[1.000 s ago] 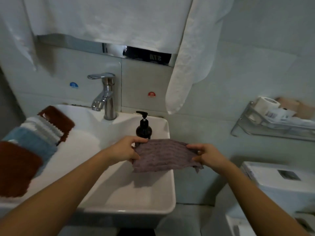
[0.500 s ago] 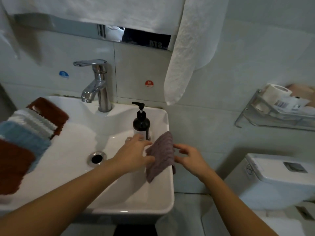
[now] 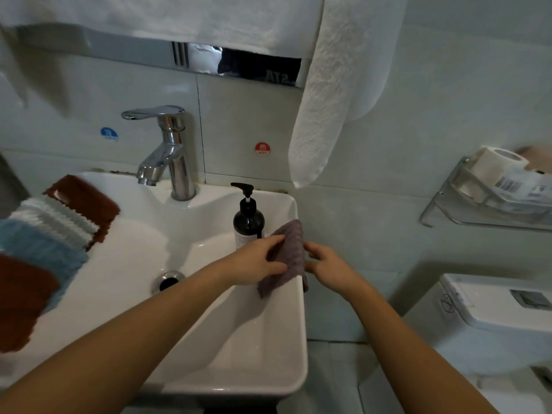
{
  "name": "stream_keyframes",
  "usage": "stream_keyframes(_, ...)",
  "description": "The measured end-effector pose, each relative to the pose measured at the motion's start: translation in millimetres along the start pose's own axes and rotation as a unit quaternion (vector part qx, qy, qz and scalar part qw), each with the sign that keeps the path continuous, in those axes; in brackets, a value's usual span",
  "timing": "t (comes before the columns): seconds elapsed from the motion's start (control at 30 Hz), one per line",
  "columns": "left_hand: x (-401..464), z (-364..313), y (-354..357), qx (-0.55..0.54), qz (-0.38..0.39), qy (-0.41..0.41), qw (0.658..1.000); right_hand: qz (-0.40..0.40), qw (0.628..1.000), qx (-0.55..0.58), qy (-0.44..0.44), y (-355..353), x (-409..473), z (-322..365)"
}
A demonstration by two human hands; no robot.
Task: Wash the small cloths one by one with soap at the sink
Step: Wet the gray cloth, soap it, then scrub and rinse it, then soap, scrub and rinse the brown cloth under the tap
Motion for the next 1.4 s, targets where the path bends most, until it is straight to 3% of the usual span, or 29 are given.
stream_keyframes(0.33,-2.6,12.1,-0.5,0.014,-0.001,-0.005,1.000,0.009,0.999,-0.047,0.010,-3.3,-1.2,2.6)
stream_keyframes(0.43,-20.1,21.6,-19.8,0.062,-0.015,-0.003,0.998,-0.044,0.987,-0.155,0.025,-17.1,-4.5,17.9)
stream_keyframes(0.57,-61.9,38.9,-80.2,0.195,-0.074,0.010,0.978,-0.128,0.960,-0.239,-0.067,-13.5,-17.3,78.9)
stream_keyframes(0.77,-143.4,82.9,-196.8,0.315,-0.176,-0.052,0.931,-0.009,0.927,-0.329,-0.177,84.3,-23.5,162.2)
stream_keyframes(0.97,-224.1,139.5,-279.2,0.341,-0.239,-0.140,0.898,0.076,0.902,-0.351,-0.240,197.8,-11.5,206.0)
stream_keyframes(1.13,-256.2,181.0,-304.6,0.334,-0.226,-0.186,0.896,0.097,0.890,-0.354,-0.272,272.9,-3.2,233.0)
stream_keyframes(1.4,-250.3,213.4,-300.9,0.310,-0.192,-0.191,0.911,0.107,0.892,-0.355,-0.260,332.3,17.1,243.8)
Point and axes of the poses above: each hand's wrist, its own x-axis towards the middle knuckle, its own y-axis out of the palm, z = x × y, the point moved 1 cm from there along x, towards the middle knuckle, and after that the axes turned 7 degrees about -z, right-handed, at the moved point
